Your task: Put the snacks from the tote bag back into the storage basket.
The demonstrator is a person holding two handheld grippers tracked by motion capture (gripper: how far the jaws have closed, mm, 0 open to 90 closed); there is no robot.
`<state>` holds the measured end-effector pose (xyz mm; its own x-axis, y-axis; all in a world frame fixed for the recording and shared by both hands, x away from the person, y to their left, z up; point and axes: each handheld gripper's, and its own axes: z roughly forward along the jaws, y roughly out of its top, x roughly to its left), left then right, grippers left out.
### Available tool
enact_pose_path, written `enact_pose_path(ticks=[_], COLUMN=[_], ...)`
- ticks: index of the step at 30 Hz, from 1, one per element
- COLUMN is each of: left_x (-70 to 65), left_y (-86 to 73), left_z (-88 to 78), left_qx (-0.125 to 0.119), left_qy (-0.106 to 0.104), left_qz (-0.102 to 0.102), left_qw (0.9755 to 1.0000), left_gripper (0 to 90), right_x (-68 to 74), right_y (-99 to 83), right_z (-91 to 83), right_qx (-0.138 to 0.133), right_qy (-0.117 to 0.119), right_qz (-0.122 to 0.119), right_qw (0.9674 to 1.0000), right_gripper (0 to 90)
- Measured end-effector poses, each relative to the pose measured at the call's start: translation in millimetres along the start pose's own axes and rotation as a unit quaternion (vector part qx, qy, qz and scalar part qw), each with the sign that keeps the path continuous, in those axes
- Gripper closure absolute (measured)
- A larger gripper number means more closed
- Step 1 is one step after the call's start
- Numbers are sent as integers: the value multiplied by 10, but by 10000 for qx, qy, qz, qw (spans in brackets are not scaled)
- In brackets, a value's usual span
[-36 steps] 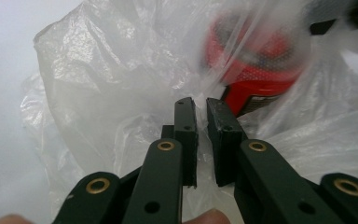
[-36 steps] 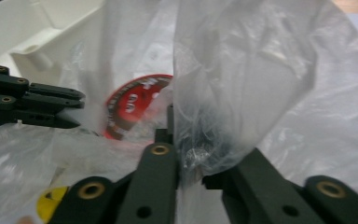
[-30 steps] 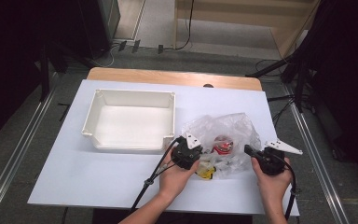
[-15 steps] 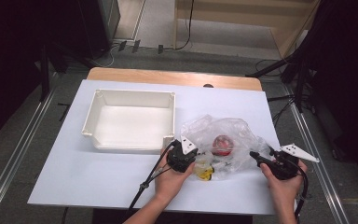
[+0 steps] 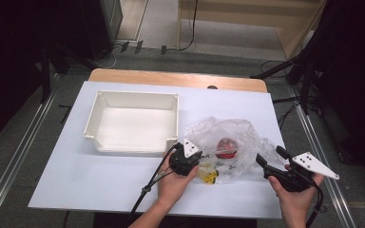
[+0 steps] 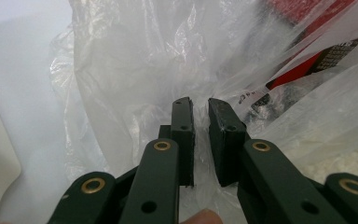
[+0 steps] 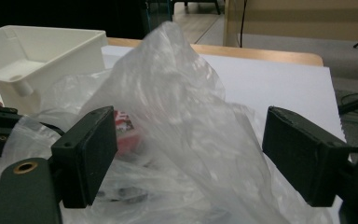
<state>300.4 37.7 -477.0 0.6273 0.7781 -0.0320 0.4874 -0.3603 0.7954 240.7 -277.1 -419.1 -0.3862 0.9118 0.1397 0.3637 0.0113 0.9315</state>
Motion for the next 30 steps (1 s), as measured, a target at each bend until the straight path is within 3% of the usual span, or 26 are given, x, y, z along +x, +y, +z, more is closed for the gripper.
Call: enact_pose_path(ticks=[5, 10, 15, 18, 21, 25, 27, 30], left_x=[-13, -9, -11, -10, -11, -12, -13, -14], left_y=[2, 1, 0, -1, -2, -3, -2, -1], left_z=[10, 6, 1, -1, 0, -2, -3, 0], left_qx=[13, 8, 3, -7, -33, -35, -24, -15], left_qy=[-32, -57, -53, -64, -58, -53, -53, -52], left_qz=[52, 66, 78, 68, 48, 54, 65, 81], left_qw=[10000, 10000, 10000, 10000, 10000, 10000, 10000, 10000], left_gripper=[818, 817, 820, 820, 821, 821, 821, 824], right_x=[162, 230, 288, 284, 270, 213, 212, 194], right_y=[168, 310, 400, 419, 388, 319, 286, 288], right_z=[-9, 33, 233, 405, 574, 762, 813, 860], right_qx=[50, -103, 52, 339, 650, 1191, 1268, 1186], right_qy=[9, 94, 134, 211, 160, 516, 465, 452], right_qz=[-470, -528, -746, -646, -585, -311, -349, -337], right_qw=[9989, 9985, 9971, 9971, 9960, 9911, 9902, 9913], right_gripper=[159, 160, 159, 190, 377, 634, 776, 900])
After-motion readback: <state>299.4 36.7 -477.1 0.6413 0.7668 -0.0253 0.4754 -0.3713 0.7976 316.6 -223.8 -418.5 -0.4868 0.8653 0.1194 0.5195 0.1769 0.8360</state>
